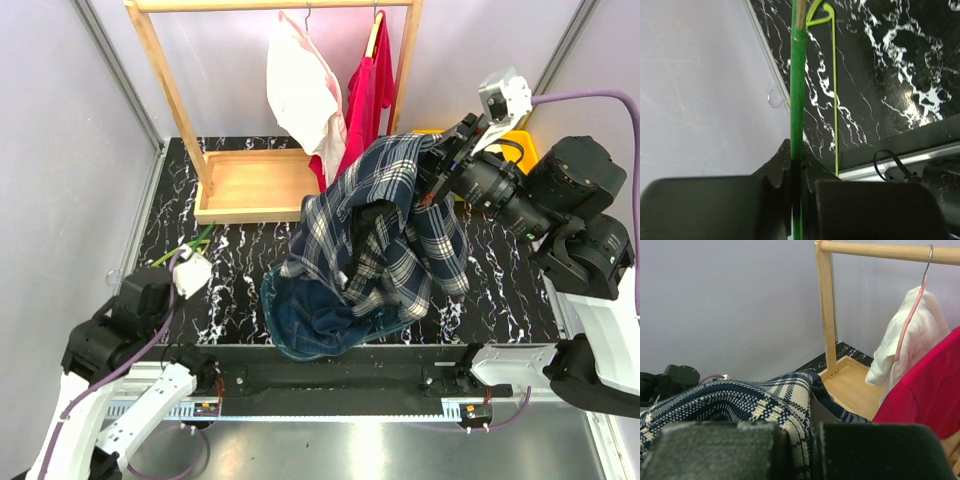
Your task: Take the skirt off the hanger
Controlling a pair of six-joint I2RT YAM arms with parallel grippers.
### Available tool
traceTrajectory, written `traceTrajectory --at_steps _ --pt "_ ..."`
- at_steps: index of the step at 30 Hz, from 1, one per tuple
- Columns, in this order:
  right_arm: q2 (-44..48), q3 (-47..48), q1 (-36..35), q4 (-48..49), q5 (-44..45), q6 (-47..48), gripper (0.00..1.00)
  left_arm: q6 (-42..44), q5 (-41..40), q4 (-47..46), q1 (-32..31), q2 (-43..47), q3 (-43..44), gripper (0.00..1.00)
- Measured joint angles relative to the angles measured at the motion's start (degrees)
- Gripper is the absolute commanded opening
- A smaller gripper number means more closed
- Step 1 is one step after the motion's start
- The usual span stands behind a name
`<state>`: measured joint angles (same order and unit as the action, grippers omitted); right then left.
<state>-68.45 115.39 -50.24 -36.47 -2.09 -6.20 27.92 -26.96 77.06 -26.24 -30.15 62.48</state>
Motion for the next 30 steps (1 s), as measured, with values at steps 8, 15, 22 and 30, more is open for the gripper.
traceTrajectory --at_steps 8,15,22,30 --pt "1.73 1.11 0.00 -1.75 0.09 -1.49 0.00 -2.43 0.85 1.22 0.00 6.08 -16.28 0.23" --pt "-6.34 10.27 0.00 -11.93 -1.01 -2.01 0.00 -0.70 0.76 0.90 0.00 7.41 -26.34 0.46" --pt "-6.01 -18.29 0.00 -9.35 -1.97 -2.67 0.00 3.87 -1.22 -8.15 0.26 1.36 -24.15 0.98" --pt "-6.19 -37.83 0.04 -6.60 -2.08 -2.64 0.00 5.97 0.15 -16.44 7.91 -11.63 3.43 0.99"
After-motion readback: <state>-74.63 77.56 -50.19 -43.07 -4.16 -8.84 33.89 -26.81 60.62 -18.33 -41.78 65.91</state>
